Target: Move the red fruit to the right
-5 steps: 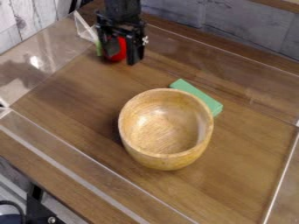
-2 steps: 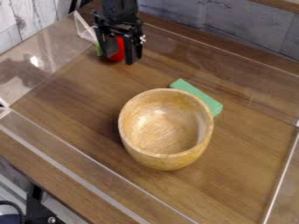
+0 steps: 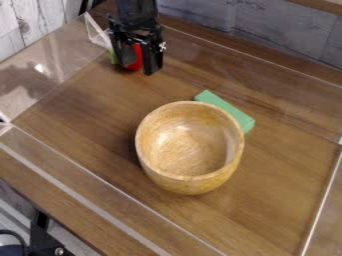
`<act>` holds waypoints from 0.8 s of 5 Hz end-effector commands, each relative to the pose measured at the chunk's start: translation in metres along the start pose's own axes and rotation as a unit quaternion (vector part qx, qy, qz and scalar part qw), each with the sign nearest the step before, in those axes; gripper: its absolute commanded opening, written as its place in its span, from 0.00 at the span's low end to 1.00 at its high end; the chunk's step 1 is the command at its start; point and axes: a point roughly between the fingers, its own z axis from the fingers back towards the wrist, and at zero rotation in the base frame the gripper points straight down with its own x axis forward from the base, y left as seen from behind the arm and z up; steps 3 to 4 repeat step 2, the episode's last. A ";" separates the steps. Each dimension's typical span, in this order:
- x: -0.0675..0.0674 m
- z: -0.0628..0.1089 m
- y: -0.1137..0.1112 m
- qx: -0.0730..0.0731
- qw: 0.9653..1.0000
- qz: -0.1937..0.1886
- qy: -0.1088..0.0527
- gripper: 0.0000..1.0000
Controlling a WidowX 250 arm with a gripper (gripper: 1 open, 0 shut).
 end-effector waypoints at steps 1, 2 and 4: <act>0.009 0.014 0.008 0.011 1.000 0.002 -0.025 1.00; 0.008 0.013 0.009 0.008 1.000 0.003 -0.024 1.00; 0.008 0.013 0.009 0.008 1.000 0.003 -0.024 1.00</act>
